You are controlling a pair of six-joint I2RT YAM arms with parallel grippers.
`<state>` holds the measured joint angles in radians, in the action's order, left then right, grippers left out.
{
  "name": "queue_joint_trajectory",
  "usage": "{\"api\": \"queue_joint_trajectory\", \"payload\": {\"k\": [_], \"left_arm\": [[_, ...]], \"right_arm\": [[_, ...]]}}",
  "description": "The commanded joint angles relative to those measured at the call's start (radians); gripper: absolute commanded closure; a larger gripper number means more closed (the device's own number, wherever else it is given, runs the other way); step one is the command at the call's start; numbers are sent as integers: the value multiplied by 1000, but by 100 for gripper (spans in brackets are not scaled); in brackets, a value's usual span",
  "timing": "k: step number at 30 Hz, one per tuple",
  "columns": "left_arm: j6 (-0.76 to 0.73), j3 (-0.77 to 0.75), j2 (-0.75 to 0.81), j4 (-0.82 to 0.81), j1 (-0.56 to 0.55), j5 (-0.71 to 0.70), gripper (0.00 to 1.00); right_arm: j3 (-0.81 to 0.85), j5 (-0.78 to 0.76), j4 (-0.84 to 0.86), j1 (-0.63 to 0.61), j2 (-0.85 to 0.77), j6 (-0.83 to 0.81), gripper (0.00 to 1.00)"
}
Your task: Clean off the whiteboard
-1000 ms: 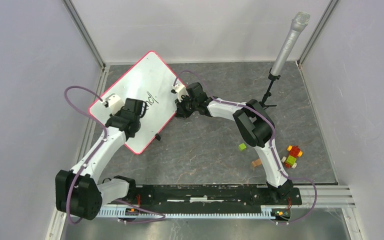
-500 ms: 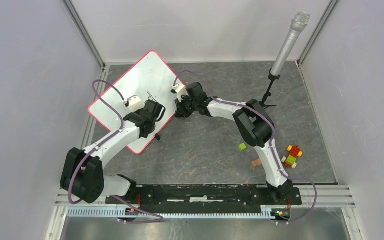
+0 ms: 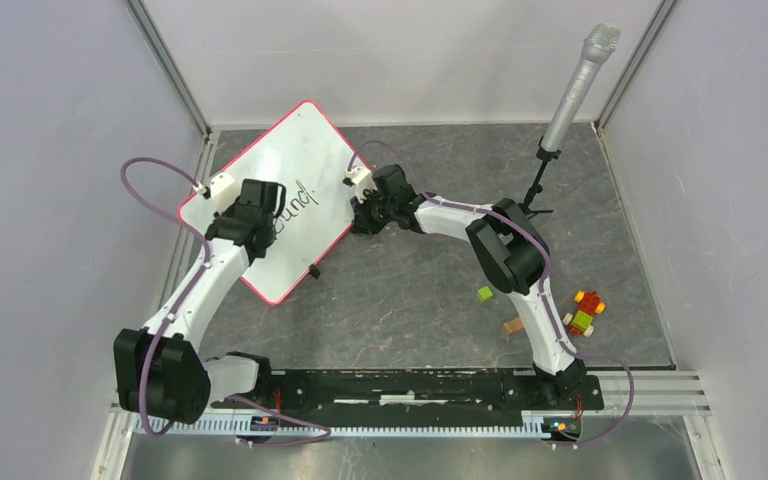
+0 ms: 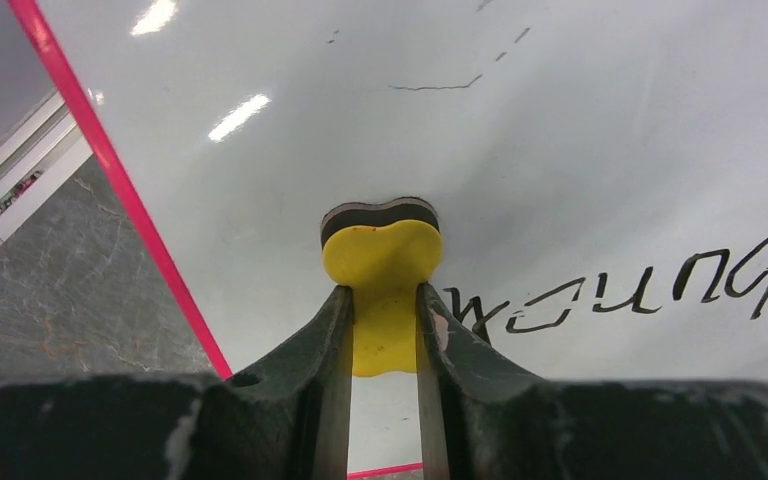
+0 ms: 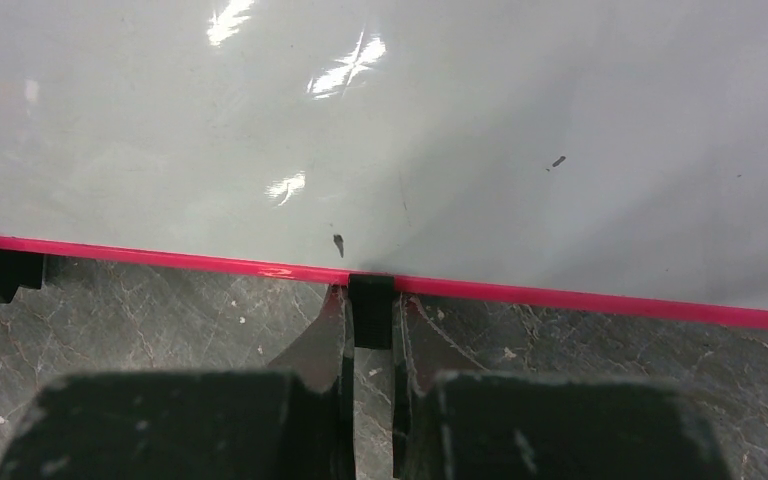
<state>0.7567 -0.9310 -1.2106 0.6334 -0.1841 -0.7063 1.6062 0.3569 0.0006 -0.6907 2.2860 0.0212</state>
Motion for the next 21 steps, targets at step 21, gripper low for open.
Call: {"api": "queue_joint_trajectory", "payload": {"k": [21], "left_arm": [[-45,-92,-324,-117,-225,102,77]], "right_arm": [[-2,-32,-55,37,16,-1,100]]}}
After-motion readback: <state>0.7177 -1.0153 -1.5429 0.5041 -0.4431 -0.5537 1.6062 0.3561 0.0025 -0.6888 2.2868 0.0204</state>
